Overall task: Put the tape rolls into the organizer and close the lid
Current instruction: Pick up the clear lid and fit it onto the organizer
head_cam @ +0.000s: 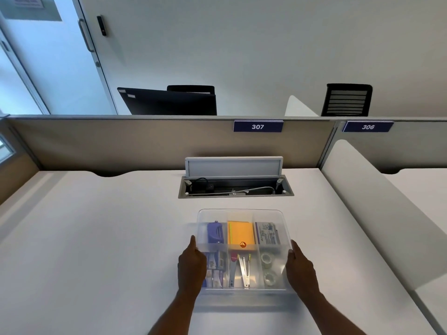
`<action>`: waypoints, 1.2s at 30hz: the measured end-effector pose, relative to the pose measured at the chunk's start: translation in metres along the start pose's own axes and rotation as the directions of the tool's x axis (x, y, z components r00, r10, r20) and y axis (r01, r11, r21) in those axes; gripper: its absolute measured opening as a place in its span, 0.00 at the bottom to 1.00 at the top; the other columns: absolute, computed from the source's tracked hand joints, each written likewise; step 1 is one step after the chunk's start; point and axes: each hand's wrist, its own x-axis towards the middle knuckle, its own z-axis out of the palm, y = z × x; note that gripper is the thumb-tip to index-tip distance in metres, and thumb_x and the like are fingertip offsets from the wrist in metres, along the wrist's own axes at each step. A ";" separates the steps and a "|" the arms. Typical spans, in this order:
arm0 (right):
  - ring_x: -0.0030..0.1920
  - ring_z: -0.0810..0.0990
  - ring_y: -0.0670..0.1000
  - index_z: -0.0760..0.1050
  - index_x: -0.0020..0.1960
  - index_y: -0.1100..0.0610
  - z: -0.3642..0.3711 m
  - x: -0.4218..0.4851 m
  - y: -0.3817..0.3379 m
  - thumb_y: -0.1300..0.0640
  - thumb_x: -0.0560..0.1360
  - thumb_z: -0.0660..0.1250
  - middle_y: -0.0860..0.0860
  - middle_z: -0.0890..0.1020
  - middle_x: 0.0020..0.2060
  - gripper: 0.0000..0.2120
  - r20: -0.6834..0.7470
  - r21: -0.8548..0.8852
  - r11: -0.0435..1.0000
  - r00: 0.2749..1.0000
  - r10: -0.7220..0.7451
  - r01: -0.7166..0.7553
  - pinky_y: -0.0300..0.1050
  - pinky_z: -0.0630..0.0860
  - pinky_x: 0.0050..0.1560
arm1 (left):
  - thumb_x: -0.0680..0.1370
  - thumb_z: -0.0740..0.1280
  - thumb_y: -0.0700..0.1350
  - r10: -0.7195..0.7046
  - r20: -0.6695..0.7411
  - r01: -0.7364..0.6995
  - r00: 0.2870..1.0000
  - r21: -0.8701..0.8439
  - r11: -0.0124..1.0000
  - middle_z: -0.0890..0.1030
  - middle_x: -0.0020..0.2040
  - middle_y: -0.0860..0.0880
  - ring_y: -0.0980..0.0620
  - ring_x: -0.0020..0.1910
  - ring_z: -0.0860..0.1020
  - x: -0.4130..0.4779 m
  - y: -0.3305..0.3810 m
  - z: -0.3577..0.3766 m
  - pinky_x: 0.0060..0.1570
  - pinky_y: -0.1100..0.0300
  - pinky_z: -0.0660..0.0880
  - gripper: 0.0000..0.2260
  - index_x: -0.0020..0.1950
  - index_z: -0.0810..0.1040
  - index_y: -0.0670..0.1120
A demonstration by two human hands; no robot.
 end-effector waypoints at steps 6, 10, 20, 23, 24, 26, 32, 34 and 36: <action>0.56 0.79 0.63 0.71 0.67 0.54 -0.005 0.001 0.002 0.52 0.81 0.53 0.61 0.81 0.56 0.17 0.029 0.037 0.999 0.999 0.036 -0.037 0.53 0.75 0.58 | 0.81 0.59 0.46 -0.050 0.023 0.050 0.999 -0.021 0.999 0.79 0.63 0.39 0.40 0.60 0.79 0.001 0.003 -0.001 0.64 0.47 0.72 0.19 0.71 0.68 0.42; 0.49 0.80 0.59 0.78 0.42 0.50 -0.020 0.014 0.009 0.40 0.78 0.54 0.55 0.84 0.47 0.19 0.107 -0.165 0.984 0.990 0.093 -0.074 0.50 0.76 0.52 | 0.80 0.59 0.56 -0.118 0.042 0.120 0.992 -0.035 0.992 0.77 0.66 0.41 0.42 0.65 0.75 0.014 0.003 -0.006 0.67 0.50 0.68 0.23 0.67 0.73 0.41; 0.64 0.75 0.60 0.65 0.71 0.59 -0.015 0.086 -0.042 0.52 0.81 0.56 0.60 0.76 0.65 0.20 0.203 -0.050 0.990 0.972 -0.117 0.129 0.51 0.70 0.66 | 0.80 0.62 0.45 -0.185 0.017 0.186 0.983 -0.104 0.977 0.74 0.67 0.39 0.41 0.67 0.72 0.089 0.034 -0.003 0.70 0.53 0.63 0.17 0.65 0.74 0.37; 0.67 0.73 0.60 0.62 0.73 0.58 -0.010 0.104 -0.051 0.55 0.82 0.55 0.59 0.73 0.68 0.21 0.210 -0.088 0.982 0.967 -0.146 0.168 0.51 0.68 0.68 | 0.80 0.63 0.43 -0.122 0.009 0.122 0.993 -0.118 0.985 0.76 0.66 0.40 0.43 0.66 0.74 0.096 0.036 0.005 0.69 0.53 0.64 0.15 0.65 0.75 0.40; 0.67 0.72 0.60 0.63 0.73 0.57 -0.008 0.109 -0.052 0.56 0.82 0.54 0.59 0.73 0.68 0.20 0.217 -0.105 0.979 0.965 -0.150 0.176 0.51 0.67 0.69 | 0.80 0.63 0.43 -0.092 0.011 0.093 0.996 -0.087 0.992 0.77 0.65 0.40 0.43 0.65 0.75 0.097 0.035 0.007 0.69 0.53 0.65 0.15 0.65 0.76 0.40; 0.66 0.73 0.59 0.64 0.73 0.56 -0.004 0.118 -0.053 0.57 0.82 0.54 0.59 0.74 0.67 0.19 0.239 -0.136 0.972 0.958 -0.157 0.193 0.50 0.68 0.68 | 0.80 0.62 0.43 -0.065 -0.010 0.064 0.998 -0.047 0.997 0.79 0.62 0.40 0.43 0.63 0.77 0.100 0.034 0.012 0.67 0.53 0.68 0.14 0.63 0.77 0.40; 0.53 0.80 0.54 0.61 0.74 0.52 0.008 0.124 -0.039 0.58 0.81 0.55 0.57 0.80 0.55 0.21 0.229 -0.254 0.927 0.948 -0.220 0.277 0.46 0.76 0.56 | 0.80 0.61 0.39 -0.031 -0.111 0.031 0.993 0.002 1.000 0.81 0.58 0.40 0.43 0.55 0.81 0.095 0.030 0.026 0.61 0.51 0.74 0.12 0.61 0.78 0.39; 0.50 0.80 0.53 0.60 0.74 0.51 0.012 0.122 -0.036 0.57 0.81 0.55 0.56 0.80 0.51 0.22 0.198 -0.282 0.916 0.951 -0.237 0.287 0.46 0.78 0.52 | 0.80 0.61 0.38 -0.024 -0.122 0.026 0.992 0.017 1.000 0.82 0.57 0.40 0.43 0.54 0.82 0.095 0.029 0.027 0.59 0.51 0.75 0.12 0.61 0.78 0.39; 0.48 0.80 0.54 0.60 0.74 0.51 0.014 0.121 -0.036 0.56 0.81 0.55 0.56 0.80 0.50 0.22 0.174 -0.291 0.911 0.953 -0.249 0.292 0.47 0.79 0.51 | 0.80 0.61 0.38 -0.011 -0.129 0.016 0.992 0.033 0.999 0.82 0.57 0.41 0.43 0.53 0.82 0.095 0.028 0.029 0.58 0.52 0.76 0.12 0.61 0.78 0.39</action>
